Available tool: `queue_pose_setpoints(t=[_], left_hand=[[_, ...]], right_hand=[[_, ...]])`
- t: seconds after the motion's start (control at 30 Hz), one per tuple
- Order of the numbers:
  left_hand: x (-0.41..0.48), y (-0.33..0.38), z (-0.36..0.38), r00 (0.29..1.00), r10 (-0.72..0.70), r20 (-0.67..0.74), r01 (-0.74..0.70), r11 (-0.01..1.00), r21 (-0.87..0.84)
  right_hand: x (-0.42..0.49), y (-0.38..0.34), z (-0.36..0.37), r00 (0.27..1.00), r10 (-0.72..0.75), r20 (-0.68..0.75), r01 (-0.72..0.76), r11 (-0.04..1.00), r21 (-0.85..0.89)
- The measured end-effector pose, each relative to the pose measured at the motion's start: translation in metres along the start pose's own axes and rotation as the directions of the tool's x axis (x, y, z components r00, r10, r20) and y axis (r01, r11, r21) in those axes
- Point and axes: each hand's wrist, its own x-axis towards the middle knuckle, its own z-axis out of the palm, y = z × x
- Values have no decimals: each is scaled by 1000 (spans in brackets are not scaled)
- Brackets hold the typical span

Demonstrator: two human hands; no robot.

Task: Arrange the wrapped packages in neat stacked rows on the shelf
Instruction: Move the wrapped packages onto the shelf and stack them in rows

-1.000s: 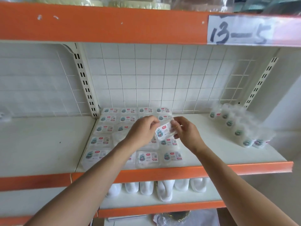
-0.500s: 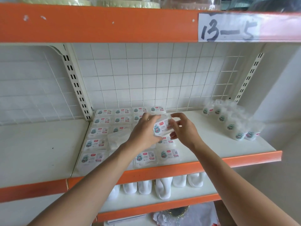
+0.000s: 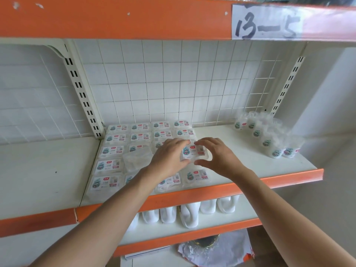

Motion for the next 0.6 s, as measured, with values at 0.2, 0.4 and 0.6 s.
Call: queue_pose_setpoints(t=[0.2,0.4,0.6], left_hand=[[-8,-7,1,992,-61,108,41,983,179],[-10,-13,8,991,-87,102,59,965,255],[-9,-10,10,995,-75,68,52,954,295]], right_hand=[[-4,3,11,996,41,78,-36,998,-60],[-6,4,22,989,77,128,-66,994,-89],[-3,5,27,989,52,137,-38,994,-106]])
